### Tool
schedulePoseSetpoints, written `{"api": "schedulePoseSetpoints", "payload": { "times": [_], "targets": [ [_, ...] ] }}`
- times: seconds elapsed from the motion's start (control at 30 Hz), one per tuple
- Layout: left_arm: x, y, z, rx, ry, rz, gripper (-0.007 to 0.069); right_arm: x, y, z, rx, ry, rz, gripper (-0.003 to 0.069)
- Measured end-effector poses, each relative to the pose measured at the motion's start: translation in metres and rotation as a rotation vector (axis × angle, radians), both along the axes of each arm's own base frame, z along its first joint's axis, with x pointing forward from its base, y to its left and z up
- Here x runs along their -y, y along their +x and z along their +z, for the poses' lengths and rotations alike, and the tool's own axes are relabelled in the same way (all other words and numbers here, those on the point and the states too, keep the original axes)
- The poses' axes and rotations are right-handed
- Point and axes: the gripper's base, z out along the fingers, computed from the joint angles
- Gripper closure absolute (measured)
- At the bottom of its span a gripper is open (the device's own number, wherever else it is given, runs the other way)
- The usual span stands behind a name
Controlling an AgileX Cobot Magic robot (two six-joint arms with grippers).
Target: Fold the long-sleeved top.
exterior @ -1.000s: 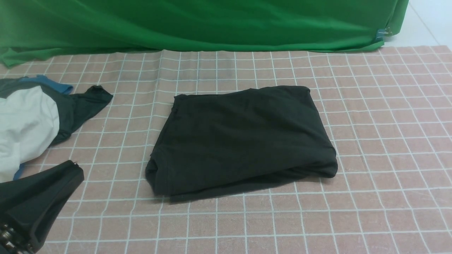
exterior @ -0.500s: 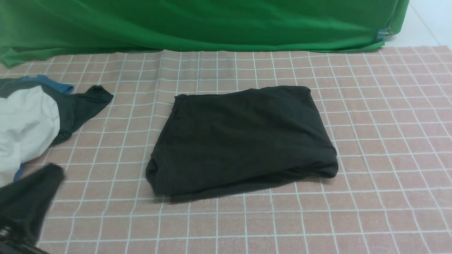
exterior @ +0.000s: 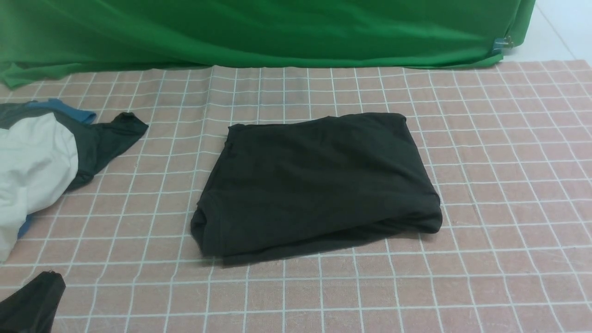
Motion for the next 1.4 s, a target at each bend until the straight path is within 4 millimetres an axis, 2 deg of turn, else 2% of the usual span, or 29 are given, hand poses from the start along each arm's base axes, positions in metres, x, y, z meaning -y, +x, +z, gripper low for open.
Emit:
{"api": "schedulePoseSetpoints", "payload": {
  "times": [1.4],
  "targets": [
    [-0.0001, -0.0001, 0.0002, 0.002, -0.002, 0.002, 0.0606, 0.0, 0.0, 0.0, 0.0, 0.0, 0.0, 0.0426]
  ]
}}
